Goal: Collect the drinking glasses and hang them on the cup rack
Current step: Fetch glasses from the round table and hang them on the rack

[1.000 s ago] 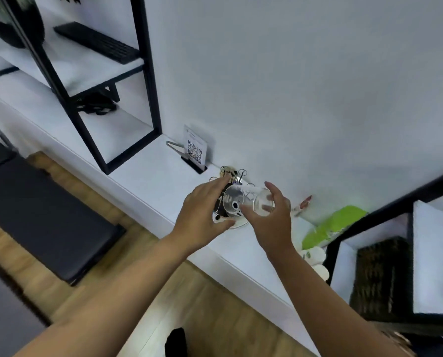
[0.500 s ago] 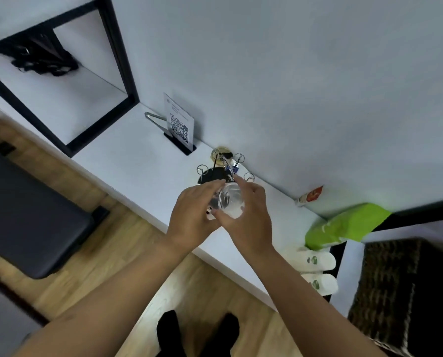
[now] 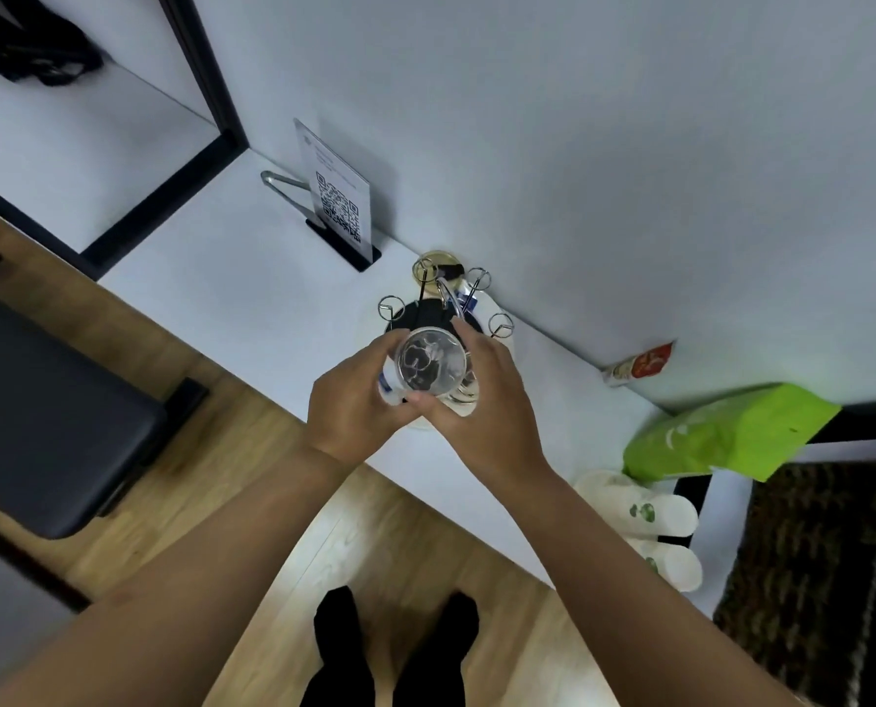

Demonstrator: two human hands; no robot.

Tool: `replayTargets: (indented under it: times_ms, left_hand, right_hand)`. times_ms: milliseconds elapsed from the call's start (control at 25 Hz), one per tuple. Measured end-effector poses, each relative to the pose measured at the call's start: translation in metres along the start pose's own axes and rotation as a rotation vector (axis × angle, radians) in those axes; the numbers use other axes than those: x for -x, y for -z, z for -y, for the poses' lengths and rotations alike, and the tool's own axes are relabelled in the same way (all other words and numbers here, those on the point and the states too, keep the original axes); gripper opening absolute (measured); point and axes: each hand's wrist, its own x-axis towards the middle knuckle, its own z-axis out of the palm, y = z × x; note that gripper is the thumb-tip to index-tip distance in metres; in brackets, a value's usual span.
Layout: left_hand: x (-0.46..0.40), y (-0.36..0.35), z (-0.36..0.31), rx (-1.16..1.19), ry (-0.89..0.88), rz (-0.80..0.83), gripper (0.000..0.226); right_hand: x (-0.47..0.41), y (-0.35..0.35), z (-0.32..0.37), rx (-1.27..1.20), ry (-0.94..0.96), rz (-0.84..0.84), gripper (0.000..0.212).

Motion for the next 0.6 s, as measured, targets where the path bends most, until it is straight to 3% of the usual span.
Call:
replayTargets:
  times_ms: [120, 280, 600]
  left_hand:
    - [-0.004, -0.011, 0.010, 0.024, 0.019, 0.001, 0.075]
    - [-0.008, -0.025, 0.028, 0.113, 0.107, -0.007, 0.076]
    - [-0.017, -0.055, 0.062, 0.160, 0.195, 0.023, 0.079]
  right_hand:
    - [-0.003, 0.005, -0.029, 0.077, -0.040, -0.064, 0.069]
    - [-0.008, -0.001, -0.059, 0.252, -0.083, -0.025, 0.061]
    - [-0.030, -0.022, -0.081, 0.407, -0.100, 0.086, 0.085]
